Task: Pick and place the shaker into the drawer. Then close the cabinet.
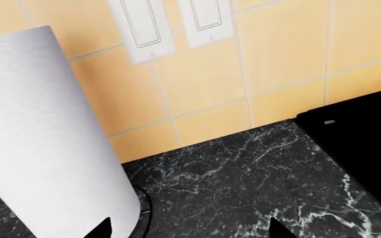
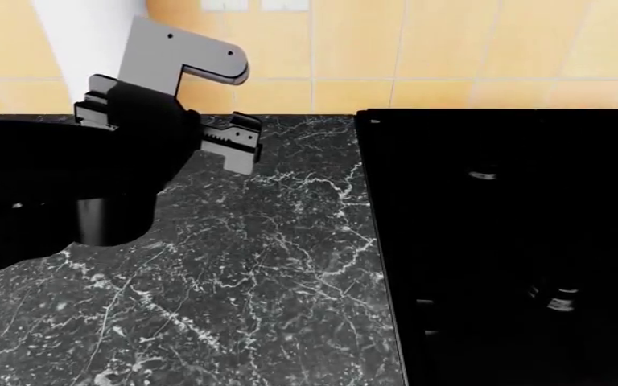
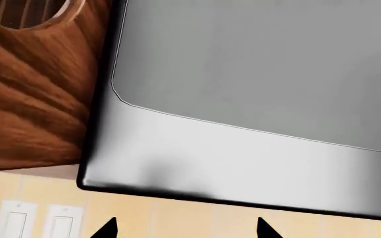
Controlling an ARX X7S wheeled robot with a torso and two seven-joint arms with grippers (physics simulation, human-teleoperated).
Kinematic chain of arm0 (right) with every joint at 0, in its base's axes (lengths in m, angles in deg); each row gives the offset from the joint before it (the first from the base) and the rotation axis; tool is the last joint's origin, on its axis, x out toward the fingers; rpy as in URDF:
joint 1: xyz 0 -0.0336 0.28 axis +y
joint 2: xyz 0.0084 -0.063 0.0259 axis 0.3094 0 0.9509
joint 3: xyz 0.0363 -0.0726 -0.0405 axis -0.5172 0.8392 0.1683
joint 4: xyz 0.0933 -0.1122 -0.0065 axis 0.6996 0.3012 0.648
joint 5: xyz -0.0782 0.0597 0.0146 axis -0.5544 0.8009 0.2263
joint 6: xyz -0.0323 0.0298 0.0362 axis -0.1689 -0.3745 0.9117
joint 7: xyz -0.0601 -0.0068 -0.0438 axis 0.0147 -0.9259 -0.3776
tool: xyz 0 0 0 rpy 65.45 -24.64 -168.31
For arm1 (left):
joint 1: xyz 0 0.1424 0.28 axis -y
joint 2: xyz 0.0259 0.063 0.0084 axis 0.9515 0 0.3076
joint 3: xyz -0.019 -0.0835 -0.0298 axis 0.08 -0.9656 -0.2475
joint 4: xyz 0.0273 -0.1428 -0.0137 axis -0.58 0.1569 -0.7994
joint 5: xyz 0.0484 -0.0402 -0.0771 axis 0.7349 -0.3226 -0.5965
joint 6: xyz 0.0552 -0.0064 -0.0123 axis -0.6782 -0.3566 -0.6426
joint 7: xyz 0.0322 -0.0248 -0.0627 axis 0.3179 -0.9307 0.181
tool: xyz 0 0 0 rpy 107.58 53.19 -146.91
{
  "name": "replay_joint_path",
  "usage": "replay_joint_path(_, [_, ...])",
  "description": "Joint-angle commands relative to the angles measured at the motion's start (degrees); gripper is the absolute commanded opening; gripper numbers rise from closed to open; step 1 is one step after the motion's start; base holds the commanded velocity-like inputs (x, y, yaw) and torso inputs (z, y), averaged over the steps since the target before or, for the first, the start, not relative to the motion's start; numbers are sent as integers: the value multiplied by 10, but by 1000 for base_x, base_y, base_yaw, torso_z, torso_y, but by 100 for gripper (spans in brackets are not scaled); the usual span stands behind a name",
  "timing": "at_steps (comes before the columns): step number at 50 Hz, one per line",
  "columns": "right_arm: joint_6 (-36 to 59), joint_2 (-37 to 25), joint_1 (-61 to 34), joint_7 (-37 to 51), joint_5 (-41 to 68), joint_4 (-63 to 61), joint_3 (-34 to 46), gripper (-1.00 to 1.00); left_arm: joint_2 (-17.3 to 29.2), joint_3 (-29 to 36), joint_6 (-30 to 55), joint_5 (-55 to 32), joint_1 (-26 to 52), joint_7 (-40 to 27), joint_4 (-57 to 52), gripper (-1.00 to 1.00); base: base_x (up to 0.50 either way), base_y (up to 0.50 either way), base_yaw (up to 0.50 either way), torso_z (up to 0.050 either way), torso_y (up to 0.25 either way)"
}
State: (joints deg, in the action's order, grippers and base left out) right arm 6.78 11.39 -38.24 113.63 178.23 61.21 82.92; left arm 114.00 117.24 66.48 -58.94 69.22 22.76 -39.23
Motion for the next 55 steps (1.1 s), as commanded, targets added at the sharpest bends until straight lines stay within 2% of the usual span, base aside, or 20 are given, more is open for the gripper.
replay_joint_path(1, [20,25,-51,-33,-48,48,13,100,8,-3,0,-5,-3,-5,-9,100,0,0,0,0,0])
replay_joint_path(8, [24,43,-74,-48,-65,76,22,100,12,-4,0,-5,-4,-3,-9,100,0,0,0,0,0])
replay_joint_path(38, [22,102,-206,17,55,113,37,100,5,-2,-1,0,-6,-1,-1,100,0,0,0,0,0])
replay_joint_path(44, [8,113,-194,44,89,92,46,100,6,-3,-4,0,-11,-2,-5,100,0,0,0,0,4])
replay_joint_path(55, [-3,133,-162,33,65,96,58,100,12,-5,-11,5,-17,7,-2,100,0,1,1,0,1])
